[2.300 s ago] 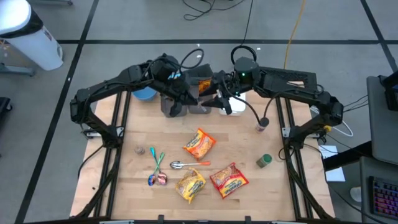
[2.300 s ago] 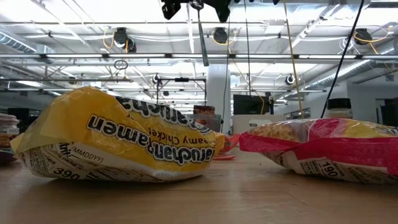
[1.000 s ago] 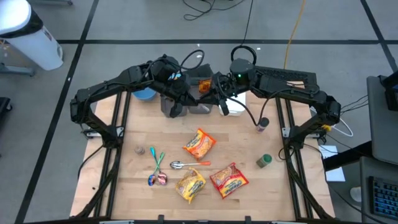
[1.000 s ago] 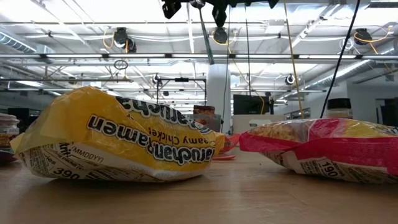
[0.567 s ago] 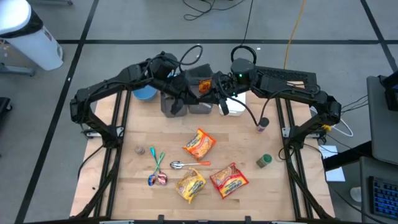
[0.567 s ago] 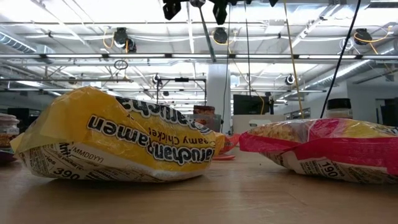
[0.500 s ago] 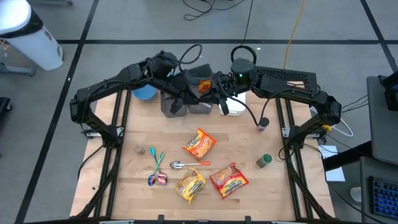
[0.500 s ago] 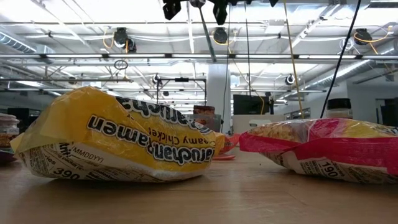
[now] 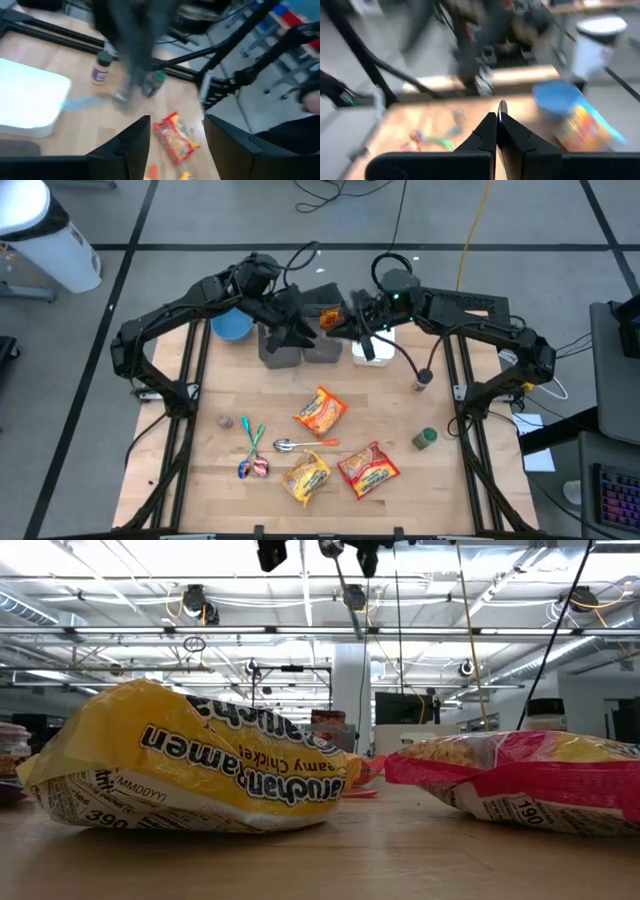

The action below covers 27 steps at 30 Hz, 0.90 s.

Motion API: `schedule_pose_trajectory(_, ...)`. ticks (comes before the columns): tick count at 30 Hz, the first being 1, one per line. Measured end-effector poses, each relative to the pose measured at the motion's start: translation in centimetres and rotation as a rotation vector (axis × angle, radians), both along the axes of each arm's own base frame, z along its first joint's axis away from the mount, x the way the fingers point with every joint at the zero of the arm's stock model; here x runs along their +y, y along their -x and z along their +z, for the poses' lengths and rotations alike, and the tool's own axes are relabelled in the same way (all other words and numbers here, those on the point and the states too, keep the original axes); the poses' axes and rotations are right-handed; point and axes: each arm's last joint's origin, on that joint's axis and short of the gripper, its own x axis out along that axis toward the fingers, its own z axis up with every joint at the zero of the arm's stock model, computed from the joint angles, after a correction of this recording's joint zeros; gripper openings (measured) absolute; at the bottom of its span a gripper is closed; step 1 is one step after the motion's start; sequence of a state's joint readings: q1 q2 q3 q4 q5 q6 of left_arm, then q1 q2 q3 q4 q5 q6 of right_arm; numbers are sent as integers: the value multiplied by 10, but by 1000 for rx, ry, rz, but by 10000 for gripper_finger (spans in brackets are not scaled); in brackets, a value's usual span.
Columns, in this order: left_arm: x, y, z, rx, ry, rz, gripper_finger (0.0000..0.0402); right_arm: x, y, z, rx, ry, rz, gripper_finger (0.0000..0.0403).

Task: Pick & Place Food Item
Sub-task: Put the white blue spoon into the white bin

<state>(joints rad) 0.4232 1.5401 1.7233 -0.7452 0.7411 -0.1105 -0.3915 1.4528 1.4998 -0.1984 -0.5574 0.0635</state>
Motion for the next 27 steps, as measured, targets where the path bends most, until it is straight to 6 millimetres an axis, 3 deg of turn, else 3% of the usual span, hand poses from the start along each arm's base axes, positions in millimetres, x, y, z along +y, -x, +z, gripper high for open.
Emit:
schedule_pose_trajectory(9, 13, 20, 29, -188, -46, 35, 200, -10, 32, -2, 181, 214, -216, 0)
schedule_pose_trajectory(18, 24, 28, 33, -207, -60, 80, 192, -23, 35, -19, 392, 537, -360, 0)
schedule_pose_trajectory(23, 24, 28, 33, -208, -63, 79, 195, -28, 30, -49, 464, 559, -325, 0)
schedule_pose_trajectory(27, 24, 28, 32, -207, -63, 79, 190, -28, 30, -84, 521, 540, -303, 0)
